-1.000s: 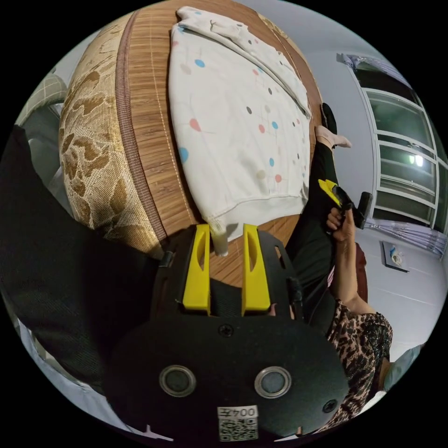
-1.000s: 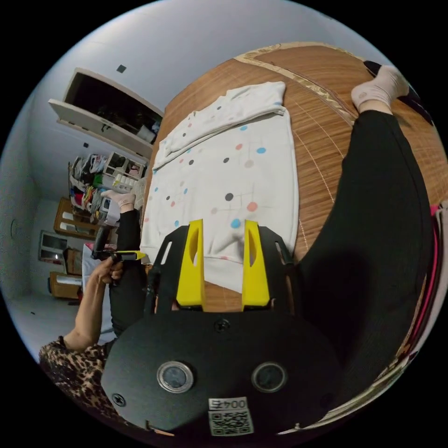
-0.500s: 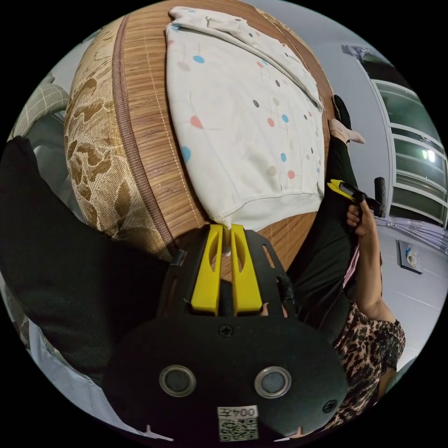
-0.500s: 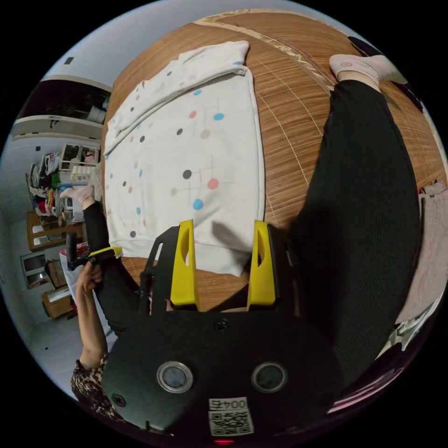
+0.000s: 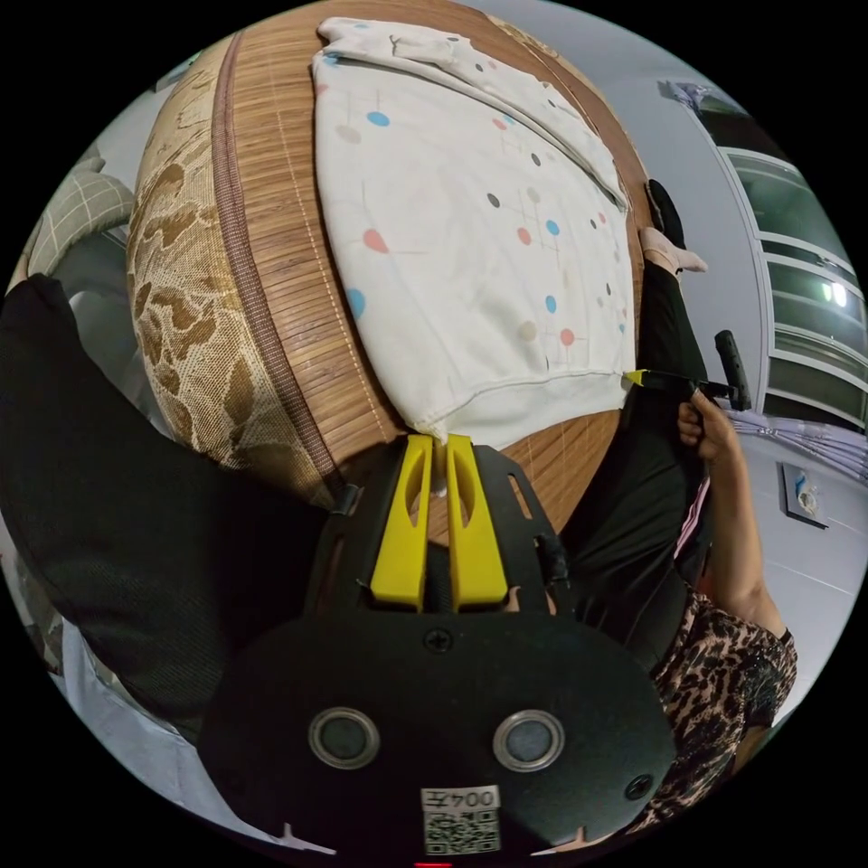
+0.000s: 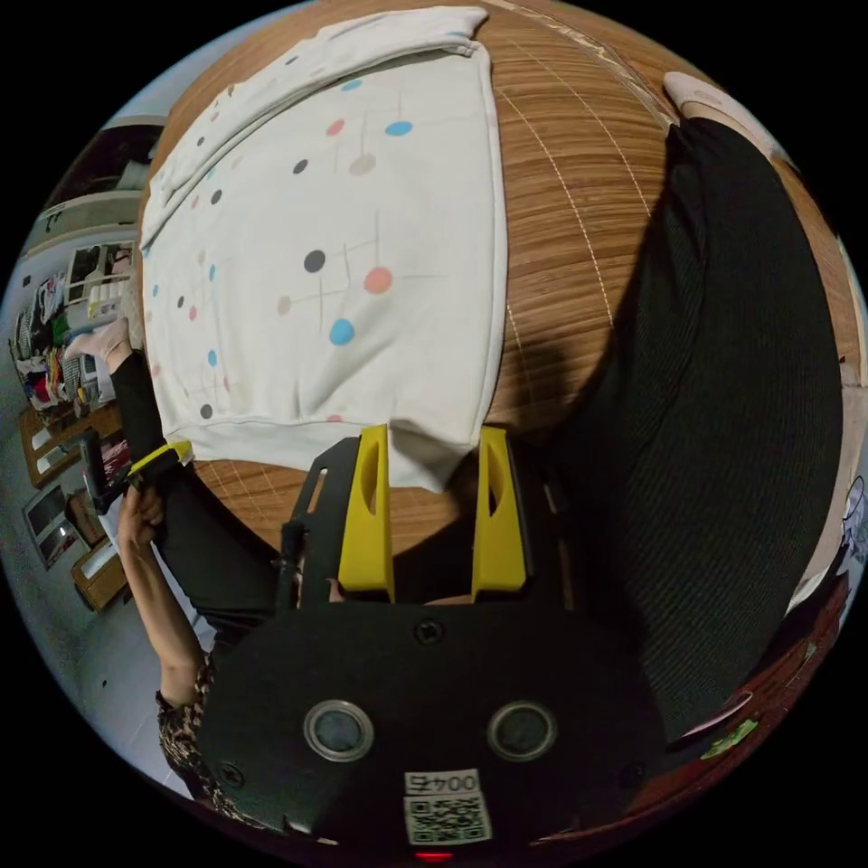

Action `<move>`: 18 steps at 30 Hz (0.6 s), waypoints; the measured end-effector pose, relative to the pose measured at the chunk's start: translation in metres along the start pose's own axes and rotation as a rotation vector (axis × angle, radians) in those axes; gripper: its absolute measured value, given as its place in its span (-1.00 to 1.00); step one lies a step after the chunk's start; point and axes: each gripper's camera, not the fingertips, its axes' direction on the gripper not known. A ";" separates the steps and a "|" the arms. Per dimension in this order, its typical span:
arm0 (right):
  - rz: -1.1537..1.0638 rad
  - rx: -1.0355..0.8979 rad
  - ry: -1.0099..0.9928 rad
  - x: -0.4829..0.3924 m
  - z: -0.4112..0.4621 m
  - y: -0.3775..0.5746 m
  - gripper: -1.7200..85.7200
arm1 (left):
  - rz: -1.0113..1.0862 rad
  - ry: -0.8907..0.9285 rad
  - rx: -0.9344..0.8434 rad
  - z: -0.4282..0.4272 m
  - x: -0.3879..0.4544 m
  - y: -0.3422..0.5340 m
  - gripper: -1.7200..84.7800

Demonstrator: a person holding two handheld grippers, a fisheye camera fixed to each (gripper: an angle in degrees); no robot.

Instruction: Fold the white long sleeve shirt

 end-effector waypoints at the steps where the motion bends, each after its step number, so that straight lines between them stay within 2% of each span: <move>1: 0.001 -0.014 0.002 -0.001 0.000 -0.001 -0.65 | 0.000 0.000 0.000 0.000 0.001 0.001 -0.89; 8: -0.020 -0.104 0.019 -0.012 0.001 0.002 -0.71 | -0.002 0.005 -0.002 -0.001 0.003 0.009 -0.89; 18: -0.031 -0.071 0.097 -0.024 -0.011 0.014 -0.80 | 0.005 0.009 -0.014 -0.008 0.000 0.023 -0.89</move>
